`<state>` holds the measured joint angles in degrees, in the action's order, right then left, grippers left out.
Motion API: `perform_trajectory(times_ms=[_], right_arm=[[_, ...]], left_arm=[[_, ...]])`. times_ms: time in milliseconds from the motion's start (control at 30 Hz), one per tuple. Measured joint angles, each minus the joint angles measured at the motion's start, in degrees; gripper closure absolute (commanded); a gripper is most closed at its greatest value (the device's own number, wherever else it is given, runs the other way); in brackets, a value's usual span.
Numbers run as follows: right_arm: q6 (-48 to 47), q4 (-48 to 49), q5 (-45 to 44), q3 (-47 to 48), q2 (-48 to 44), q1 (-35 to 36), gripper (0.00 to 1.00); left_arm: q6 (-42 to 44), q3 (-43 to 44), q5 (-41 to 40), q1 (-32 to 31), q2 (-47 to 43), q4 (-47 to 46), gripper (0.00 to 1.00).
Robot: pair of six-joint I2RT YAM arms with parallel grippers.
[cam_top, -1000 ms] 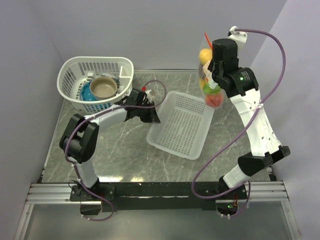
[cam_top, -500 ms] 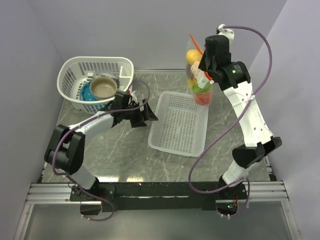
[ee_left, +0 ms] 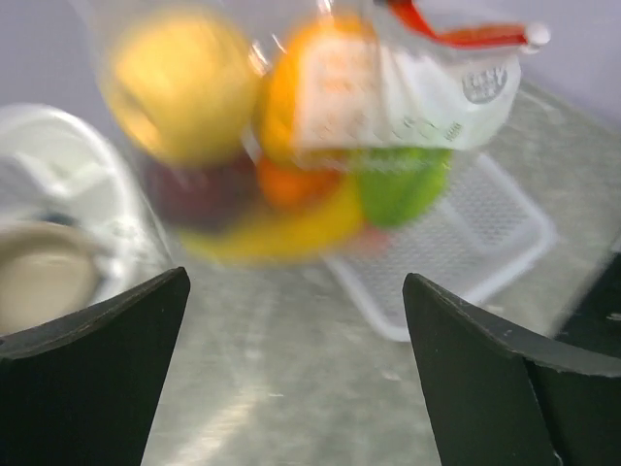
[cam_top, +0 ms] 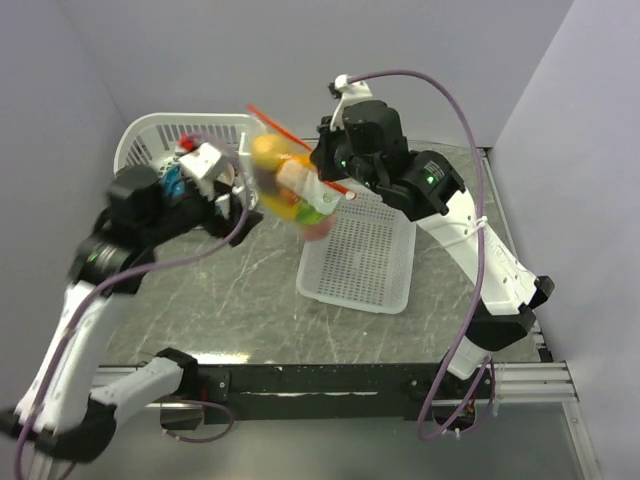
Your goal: Open the zip-top bag and remove the fake food
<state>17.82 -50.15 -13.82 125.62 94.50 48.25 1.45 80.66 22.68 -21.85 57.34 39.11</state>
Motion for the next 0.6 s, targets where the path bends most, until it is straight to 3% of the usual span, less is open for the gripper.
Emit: perform_trajectory(times_ms=[167, 333, 600], right_arm=[[-0.83, -0.2, 3.15, 1.86, 1.73, 4.22, 1.0], [-1.44, 1.92, 7.19, 0.66, 3.96, 7.74, 1.0], [-3.34, 8.17, 10.71, -9.25, 6.6, 11.56, 1.0]], left_arm=[[12.48, 0.02, -6.4, 0.76, -13.14, 4.42, 0.01], [18.86, -1.68, -6.01, 0.79, -19.74, 5.31, 0.01], [26.4, -3.48, -3.58, 0.79, -17.88, 9.81, 0.01]])
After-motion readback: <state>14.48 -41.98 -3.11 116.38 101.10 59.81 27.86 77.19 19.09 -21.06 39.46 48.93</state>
